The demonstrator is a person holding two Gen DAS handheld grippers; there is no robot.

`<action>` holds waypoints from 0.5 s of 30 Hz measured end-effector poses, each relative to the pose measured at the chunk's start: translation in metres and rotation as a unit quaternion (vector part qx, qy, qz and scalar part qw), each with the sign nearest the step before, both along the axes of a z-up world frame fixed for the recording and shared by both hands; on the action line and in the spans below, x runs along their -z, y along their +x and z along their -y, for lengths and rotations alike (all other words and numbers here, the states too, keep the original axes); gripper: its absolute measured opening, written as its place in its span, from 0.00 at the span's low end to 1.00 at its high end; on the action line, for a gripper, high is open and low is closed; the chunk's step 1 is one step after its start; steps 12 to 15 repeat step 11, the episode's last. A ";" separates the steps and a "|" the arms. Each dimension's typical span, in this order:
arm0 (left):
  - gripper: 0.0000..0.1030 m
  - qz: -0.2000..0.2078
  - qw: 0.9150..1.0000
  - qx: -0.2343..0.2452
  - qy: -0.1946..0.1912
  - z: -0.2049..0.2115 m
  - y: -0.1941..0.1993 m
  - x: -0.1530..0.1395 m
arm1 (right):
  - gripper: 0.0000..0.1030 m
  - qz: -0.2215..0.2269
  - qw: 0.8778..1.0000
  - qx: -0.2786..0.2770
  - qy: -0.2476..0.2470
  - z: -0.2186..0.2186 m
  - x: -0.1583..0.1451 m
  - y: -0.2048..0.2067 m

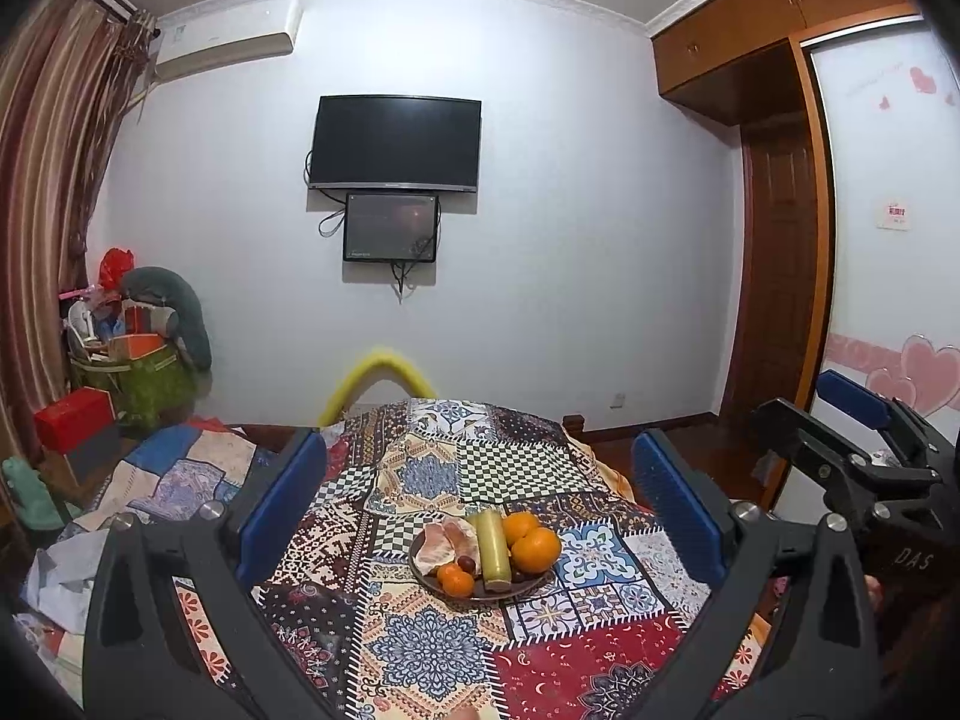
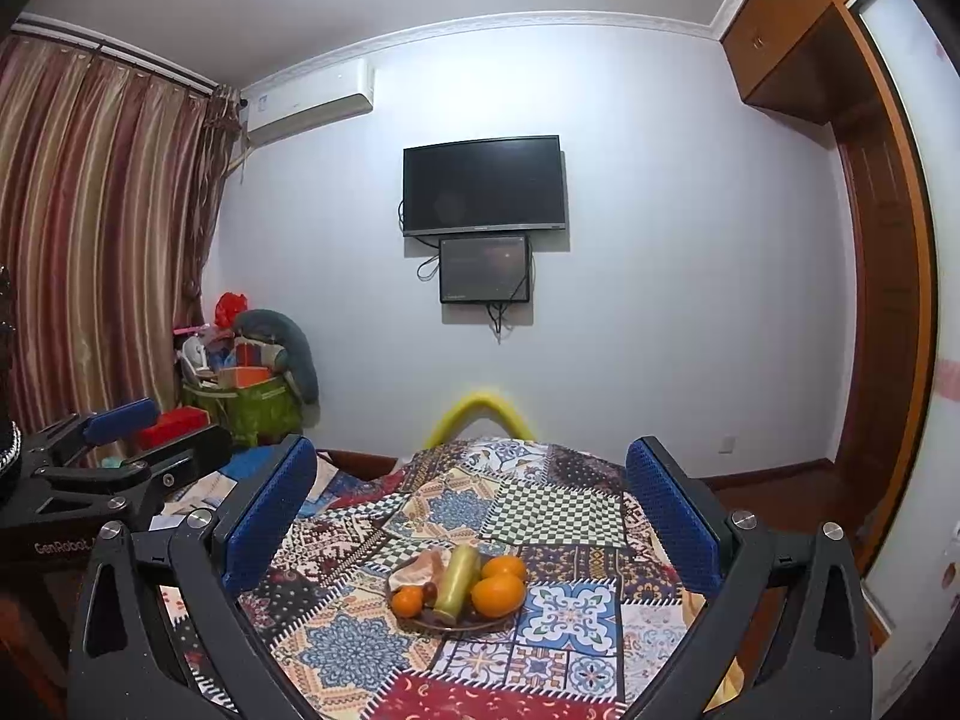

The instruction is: Organize fruits

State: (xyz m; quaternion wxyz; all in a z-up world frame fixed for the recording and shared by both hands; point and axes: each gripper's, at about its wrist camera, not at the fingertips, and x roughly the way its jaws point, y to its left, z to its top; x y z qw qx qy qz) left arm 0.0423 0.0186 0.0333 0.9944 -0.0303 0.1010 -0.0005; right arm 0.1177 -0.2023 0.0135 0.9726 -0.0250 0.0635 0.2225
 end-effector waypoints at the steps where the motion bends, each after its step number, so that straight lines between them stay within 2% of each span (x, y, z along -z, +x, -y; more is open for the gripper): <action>1: 1.00 -0.001 1.000 0.000 0.000 0.000 0.000 0.000 | 1.00 -0.001 1.000 -0.001 0.000 0.000 0.000 0.000; 15: 1.00 -0.003 1.000 0.003 -0.004 0.000 0.003 0.001 | 1.00 -0.005 1.000 -0.001 0.004 0.002 0.000 0.001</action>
